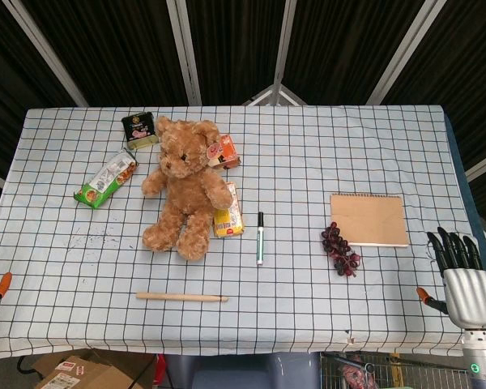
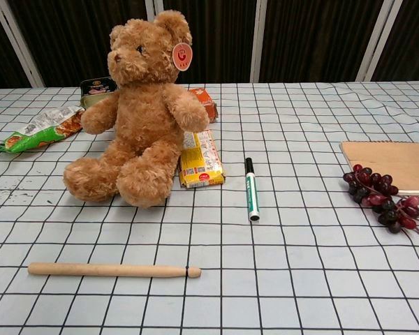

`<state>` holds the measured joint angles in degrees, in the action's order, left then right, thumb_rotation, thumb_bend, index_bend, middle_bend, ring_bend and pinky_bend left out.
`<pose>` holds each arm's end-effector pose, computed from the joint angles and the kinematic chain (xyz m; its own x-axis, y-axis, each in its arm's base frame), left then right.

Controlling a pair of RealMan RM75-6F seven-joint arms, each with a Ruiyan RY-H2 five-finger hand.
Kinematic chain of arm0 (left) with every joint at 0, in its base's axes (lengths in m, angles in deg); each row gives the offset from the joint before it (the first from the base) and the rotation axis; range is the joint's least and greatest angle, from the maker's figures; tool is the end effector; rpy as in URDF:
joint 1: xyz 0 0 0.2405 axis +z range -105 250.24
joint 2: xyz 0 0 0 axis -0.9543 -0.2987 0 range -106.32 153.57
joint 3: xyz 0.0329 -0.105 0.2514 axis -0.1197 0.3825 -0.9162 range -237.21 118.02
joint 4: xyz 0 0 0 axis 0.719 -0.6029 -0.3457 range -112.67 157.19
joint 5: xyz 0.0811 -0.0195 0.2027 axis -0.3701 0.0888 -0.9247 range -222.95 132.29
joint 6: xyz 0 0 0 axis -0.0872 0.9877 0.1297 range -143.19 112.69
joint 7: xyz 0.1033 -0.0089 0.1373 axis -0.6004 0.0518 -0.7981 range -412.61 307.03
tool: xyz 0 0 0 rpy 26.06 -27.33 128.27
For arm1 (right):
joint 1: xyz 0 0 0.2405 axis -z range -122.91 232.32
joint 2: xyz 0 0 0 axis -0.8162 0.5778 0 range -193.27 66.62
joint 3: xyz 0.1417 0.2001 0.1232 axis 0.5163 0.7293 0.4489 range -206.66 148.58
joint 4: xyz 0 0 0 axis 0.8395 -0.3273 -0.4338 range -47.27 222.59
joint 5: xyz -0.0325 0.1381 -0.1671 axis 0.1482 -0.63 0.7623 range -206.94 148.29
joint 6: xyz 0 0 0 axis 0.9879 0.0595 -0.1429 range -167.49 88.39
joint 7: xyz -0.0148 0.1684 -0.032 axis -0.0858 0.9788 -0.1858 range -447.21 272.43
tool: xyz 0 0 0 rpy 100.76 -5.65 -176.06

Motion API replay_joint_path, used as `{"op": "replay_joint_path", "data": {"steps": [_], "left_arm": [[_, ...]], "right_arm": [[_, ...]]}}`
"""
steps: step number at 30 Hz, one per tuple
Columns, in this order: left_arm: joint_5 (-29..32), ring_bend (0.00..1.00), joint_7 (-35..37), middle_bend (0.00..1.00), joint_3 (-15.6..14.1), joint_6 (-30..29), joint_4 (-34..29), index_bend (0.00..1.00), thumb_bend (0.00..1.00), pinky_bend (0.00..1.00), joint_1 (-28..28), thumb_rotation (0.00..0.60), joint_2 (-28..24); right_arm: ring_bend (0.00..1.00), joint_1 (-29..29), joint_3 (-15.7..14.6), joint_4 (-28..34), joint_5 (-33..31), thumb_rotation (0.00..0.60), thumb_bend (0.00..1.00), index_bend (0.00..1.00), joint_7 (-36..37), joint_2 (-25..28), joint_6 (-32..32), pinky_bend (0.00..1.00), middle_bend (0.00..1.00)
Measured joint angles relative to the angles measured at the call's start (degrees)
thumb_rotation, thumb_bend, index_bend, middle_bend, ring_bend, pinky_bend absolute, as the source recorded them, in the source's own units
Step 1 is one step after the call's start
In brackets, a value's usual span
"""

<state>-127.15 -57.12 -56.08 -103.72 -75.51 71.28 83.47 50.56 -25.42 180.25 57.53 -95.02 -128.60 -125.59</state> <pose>-0.3353 0.1916 0.1902 0.4448 -0.0346 0.8950 0.8913 0.1152 -0.4386 -0.3261 -0.2098 0.1551 0.4928 0.0230 0.8698 -0.8699 -0.0122 0.4932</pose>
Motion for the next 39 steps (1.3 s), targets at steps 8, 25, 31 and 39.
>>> {"op": "replay_joint_path", "data": {"steps": [8, 25, 31, 39], "left_arm": [[0.4, 0.00, 0.0, 0.00, 0.0, -0.4, -1.3, 0.12, 0.48, 0.00, 0.6, 0.600, -0.5], [1.5, 0.00, 1.4, 0.00, 0.3, 1.0, -2.0, 0.10, 0.44, 0.00, 0.4, 0.600, -0.6], [2.8, 0.00, 2.5, 0.00, 0.0, 4.4, -4.0, 0.10, 0.40, 0.00, -0.4, 0.600, -1.4], [9.7, 0.00, 8.3, 0.01, 3.3, 14.6, -7.6, 0.10, 0.36, 0.00, -5.7, 0.600, -5.2]], "right_arm": [[0.01, -0.1, -0.3, 0.6, 1.0, 0.600, 0.17, 0.02, -0.9, -0.1, -0.1, 0.00, 0.00], [0.01, 0.3, -0.2, 0.7, 0.4, 0.600, 0.17, 0.02, 0.1, 0.4, -0.4, 0.00, 0.00], [0.01, 0.4, -0.2, 0.8, 0.4, 0.600, 0.17, 0.02, 1.0, 0.7, -0.5, 0.00, 0.00], [0.01, 0.7, 0.1, 1.0, -0.8, 0.600, 0.17, 0.02, 1.3, 0.9, -0.5, 0.00, 0.00]]}}
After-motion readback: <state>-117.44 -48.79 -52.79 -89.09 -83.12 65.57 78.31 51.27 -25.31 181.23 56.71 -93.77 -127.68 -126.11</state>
